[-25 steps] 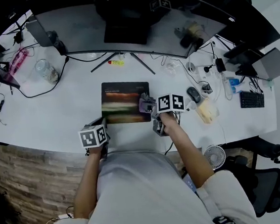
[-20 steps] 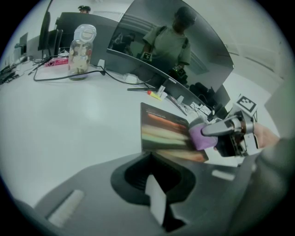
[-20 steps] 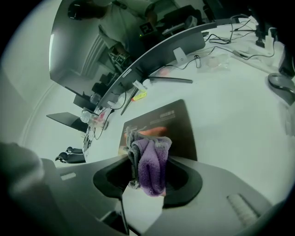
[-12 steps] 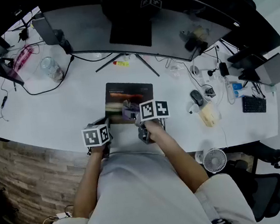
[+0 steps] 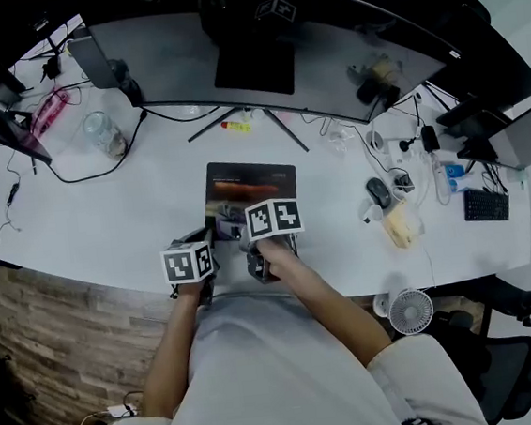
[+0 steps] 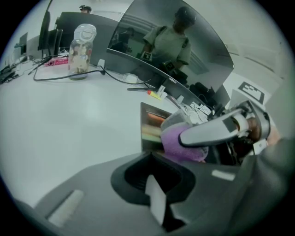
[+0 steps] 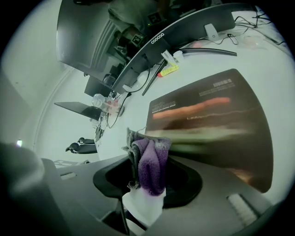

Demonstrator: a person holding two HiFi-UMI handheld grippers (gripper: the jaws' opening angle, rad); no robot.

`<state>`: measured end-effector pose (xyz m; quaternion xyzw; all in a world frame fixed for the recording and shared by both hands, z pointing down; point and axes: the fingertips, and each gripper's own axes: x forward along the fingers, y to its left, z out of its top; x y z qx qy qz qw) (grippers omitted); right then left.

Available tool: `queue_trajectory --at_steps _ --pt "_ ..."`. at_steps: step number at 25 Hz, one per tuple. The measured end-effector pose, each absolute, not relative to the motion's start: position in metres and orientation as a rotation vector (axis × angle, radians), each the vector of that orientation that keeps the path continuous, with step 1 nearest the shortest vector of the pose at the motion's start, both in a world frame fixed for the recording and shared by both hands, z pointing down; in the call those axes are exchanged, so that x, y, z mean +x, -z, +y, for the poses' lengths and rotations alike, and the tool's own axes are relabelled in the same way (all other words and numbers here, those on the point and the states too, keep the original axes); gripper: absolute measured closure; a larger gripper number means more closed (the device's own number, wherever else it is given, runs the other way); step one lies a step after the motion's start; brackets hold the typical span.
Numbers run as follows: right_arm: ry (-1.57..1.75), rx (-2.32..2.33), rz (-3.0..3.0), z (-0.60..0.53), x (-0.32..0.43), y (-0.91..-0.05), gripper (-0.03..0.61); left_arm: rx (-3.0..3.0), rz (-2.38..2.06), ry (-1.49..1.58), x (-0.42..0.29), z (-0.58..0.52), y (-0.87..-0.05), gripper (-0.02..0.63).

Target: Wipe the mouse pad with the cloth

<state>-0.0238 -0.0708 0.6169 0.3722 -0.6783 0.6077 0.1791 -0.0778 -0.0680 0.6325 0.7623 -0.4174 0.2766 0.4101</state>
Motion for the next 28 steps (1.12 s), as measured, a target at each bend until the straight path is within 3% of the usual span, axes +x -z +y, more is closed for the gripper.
queue_trajectory --at_steps 28 --pt "-1.797 1.096 -1.860 -0.063 -0.016 -0.627 0.390 1.913 -1.041 -0.689 -0.077 -0.069 -0.632 0.614"
